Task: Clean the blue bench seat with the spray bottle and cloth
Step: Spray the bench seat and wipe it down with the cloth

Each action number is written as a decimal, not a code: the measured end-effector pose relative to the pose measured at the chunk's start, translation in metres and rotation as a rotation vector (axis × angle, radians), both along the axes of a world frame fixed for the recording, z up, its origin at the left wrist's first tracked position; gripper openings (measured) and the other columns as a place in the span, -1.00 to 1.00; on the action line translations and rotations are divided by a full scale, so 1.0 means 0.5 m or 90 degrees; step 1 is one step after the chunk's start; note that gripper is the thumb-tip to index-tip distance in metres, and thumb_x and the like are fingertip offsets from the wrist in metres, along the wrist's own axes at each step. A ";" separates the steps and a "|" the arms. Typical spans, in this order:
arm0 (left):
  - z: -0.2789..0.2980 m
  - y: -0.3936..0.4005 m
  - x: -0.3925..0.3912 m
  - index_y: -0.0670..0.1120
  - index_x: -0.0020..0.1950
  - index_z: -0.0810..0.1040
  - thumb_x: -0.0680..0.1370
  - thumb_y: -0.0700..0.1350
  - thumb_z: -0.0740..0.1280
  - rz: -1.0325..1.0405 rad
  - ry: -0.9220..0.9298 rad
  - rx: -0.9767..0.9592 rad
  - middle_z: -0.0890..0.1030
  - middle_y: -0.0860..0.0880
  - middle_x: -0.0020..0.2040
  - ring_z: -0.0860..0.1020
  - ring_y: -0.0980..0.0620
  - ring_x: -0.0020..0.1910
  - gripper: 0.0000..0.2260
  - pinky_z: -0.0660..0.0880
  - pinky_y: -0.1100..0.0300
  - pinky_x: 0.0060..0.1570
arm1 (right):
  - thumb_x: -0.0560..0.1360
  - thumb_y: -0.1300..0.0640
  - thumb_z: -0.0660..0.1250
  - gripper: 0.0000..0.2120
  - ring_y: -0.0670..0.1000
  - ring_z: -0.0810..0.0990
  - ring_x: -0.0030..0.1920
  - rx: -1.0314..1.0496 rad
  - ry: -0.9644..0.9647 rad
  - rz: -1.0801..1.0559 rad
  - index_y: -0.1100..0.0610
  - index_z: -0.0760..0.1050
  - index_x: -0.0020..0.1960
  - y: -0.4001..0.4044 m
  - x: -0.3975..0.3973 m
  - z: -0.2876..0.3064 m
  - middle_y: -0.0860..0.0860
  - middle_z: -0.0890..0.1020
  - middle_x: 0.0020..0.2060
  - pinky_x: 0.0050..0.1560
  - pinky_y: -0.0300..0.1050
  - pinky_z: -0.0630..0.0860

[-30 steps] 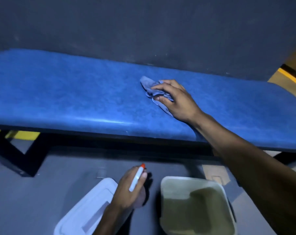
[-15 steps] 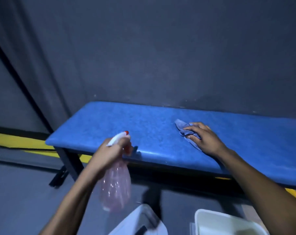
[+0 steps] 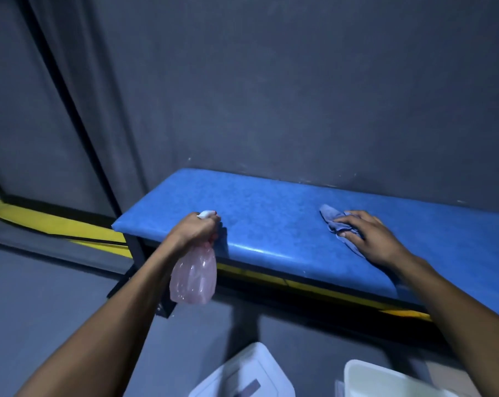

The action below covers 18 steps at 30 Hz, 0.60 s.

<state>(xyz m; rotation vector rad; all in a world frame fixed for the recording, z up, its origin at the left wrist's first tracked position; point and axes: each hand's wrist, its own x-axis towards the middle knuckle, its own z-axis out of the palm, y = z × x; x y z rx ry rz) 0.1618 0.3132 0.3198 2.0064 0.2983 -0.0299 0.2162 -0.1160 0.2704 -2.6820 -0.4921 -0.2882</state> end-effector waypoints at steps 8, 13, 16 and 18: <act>-0.021 0.016 0.027 -0.02 -0.25 0.49 0.40 0.18 0.20 0.049 -0.005 0.075 0.66 -0.10 -0.32 0.64 -0.24 -0.19 -0.72 0.60 -0.21 0.03 | 0.61 -0.05 0.30 -0.71 0.09 0.40 0.39 0.011 -0.010 -0.026 -0.20 0.49 0.32 0.006 -0.004 -0.005 -0.05 0.44 0.39 0.34 -0.02 0.31; 0.002 0.007 0.008 -0.04 -0.20 0.50 0.47 0.19 0.14 0.110 -0.064 0.125 0.70 -0.15 -0.15 0.63 -0.26 -0.03 -0.66 0.55 -0.11 0.10 | 0.61 -0.04 0.31 -0.71 0.09 0.38 0.41 0.011 -0.008 -0.030 -0.19 0.50 0.33 0.011 -0.006 -0.002 -0.04 0.44 0.40 0.30 -0.09 0.27; 0.001 0.005 0.005 -0.05 -0.17 0.52 0.47 0.23 0.11 0.110 -0.054 0.131 0.70 -0.15 -0.12 0.63 -0.25 -0.01 -0.62 0.55 -0.11 0.13 | 0.61 -0.03 0.31 -0.71 0.09 0.39 0.41 0.009 -0.008 -0.027 -0.19 0.49 0.32 0.011 -0.005 -0.002 -0.03 0.44 0.39 0.33 -0.05 0.28; 0.000 0.004 0.002 -0.03 -0.17 0.50 0.48 0.18 0.10 0.097 -0.041 0.144 0.69 -0.15 -0.12 0.61 -0.25 -0.01 -0.66 0.53 -0.09 0.07 | 0.61 -0.05 0.30 -0.72 0.10 0.40 0.41 0.007 -0.009 -0.025 -0.21 0.48 0.32 0.009 -0.004 -0.003 -0.04 0.44 0.38 0.36 0.00 0.30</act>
